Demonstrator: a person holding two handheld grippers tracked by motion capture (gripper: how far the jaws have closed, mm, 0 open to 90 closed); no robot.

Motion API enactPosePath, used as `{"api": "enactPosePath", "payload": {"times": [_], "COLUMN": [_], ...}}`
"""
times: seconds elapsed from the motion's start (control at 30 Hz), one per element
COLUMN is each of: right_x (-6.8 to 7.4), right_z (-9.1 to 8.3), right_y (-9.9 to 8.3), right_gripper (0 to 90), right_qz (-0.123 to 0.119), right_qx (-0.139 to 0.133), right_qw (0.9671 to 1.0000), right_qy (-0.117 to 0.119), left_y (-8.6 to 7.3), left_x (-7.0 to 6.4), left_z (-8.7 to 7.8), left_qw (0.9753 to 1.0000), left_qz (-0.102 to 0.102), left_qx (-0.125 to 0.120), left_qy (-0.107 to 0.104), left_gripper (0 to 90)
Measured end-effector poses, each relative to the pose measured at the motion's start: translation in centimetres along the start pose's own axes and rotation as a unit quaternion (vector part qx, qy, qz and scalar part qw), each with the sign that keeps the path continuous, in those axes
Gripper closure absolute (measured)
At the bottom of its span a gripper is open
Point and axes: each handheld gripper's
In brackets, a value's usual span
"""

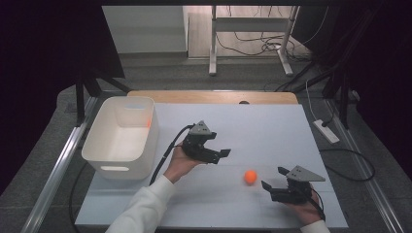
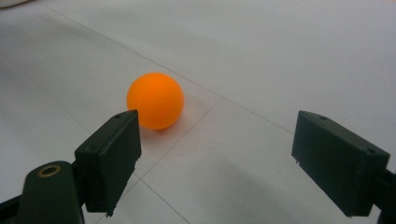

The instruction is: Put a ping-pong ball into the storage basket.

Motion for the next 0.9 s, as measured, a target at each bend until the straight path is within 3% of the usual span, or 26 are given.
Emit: {"api": "enactPosePath", "payload": {"times": [0.4, 0.57, 0.9], "right_x": [-0.2, -0.2, -0.2], "right_z": [-0.2, -0.2, -0.2], "right_y": [-0.1, -0.1, -0.1], "right_gripper": [15.8, 15.9, 15.9], "right_qz": [0.002, 0.001, 0.005], "right_qx": [-0.002, -0.002, -0.003], "right_qw": [1.0, 1.0, 1.0], "right_qy": [-0.003, -0.003, -0.002], "left_y": [-0.3, -0.6, -0.6], "left_x": [-0.1, -0.4, -1.0], "left_z": [2.4, 3.4, 5.2], "left_qw": [0.9997, 0.9992, 0.9985], "left_qz": [0.001, 0.011, 0.021], "left_qx": [0.009, 0.02, 0.037], "left_qy": [-0.023, -0.032, -0.034], "left_gripper": [16.8, 16.5, 16.6]}}
Point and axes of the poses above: each handheld gripper's, and its own axes: z roughly forward along the jaws, y roughly out of its top, x roughly to its left, and after that the axes turned 9 degrees about -y, right-handed
